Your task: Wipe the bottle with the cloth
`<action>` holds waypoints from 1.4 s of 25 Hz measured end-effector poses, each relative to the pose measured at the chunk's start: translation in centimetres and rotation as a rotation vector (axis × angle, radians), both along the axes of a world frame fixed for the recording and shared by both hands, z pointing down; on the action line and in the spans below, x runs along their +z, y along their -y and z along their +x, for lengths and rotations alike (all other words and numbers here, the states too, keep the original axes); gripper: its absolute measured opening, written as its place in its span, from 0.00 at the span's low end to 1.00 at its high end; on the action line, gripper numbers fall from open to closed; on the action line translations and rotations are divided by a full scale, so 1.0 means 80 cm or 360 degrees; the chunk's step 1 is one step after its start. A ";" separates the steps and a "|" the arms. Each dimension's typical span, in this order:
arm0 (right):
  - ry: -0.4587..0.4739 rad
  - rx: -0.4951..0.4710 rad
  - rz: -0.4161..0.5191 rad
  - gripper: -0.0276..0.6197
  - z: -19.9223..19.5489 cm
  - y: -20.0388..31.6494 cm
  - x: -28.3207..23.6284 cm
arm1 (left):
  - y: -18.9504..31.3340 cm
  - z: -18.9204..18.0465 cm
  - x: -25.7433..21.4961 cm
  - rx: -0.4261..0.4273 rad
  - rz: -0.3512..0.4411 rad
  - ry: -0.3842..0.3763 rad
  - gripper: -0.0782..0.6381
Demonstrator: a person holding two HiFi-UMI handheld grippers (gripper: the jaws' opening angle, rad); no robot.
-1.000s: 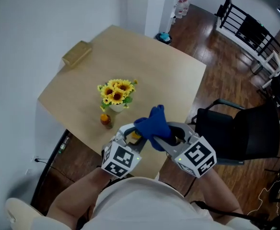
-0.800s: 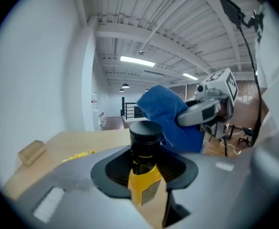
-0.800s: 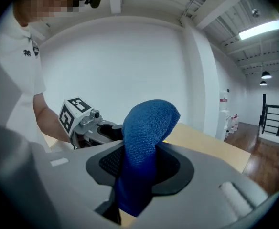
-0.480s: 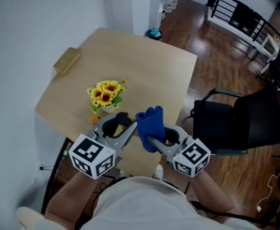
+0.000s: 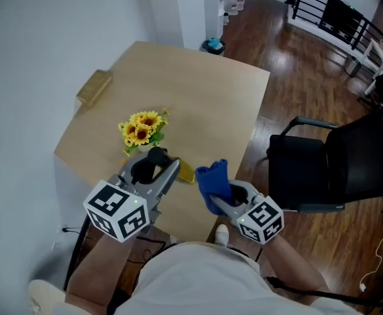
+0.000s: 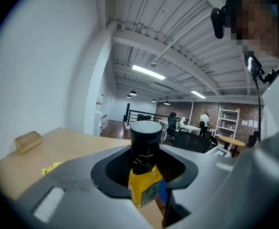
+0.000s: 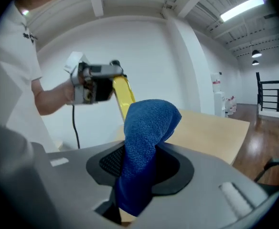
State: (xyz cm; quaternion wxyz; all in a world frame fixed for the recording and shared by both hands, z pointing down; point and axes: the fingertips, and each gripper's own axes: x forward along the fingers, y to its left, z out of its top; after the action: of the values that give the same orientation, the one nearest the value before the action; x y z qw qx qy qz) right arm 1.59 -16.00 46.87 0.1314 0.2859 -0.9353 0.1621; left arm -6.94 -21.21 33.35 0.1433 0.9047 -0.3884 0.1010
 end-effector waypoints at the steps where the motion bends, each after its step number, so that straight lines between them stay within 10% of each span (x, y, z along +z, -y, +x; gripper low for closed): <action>1: 0.0057 -0.0037 0.0055 0.27 -0.003 -0.008 -0.026 | 0.002 0.002 0.003 -0.0015 -0.0006 0.0010 0.32; 7: 0.0114 -0.0345 0.0354 0.27 -0.037 -0.048 -0.122 | 0.008 0.021 0.019 -0.0097 -0.0052 0.0003 0.32; 21: -0.0130 -0.0315 0.0039 0.27 0.023 -0.008 0.049 | -0.004 0.029 -0.021 -0.0191 0.0029 -0.0082 0.32; 29: 0.0059 -0.0186 0.0354 0.27 0.043 0.039 -0.095 | -0.024 0.012 -0.015 -0.0147 0.0057 0.0008 0.32; 35: 0.0236 -0.0394 0.0589 0.27 -0.031 0.020 -0.203 | -0.042 0.008 -0.001 -0.0067 0.0036 0.0005 0.32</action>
State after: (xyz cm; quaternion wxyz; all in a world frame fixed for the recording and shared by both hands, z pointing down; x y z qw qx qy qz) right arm -0.85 -17.63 30.66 0.0264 0.1756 -0.9841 -0.0090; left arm -6.30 -17.81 33.24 0.1346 0.8977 -0.4086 0.0949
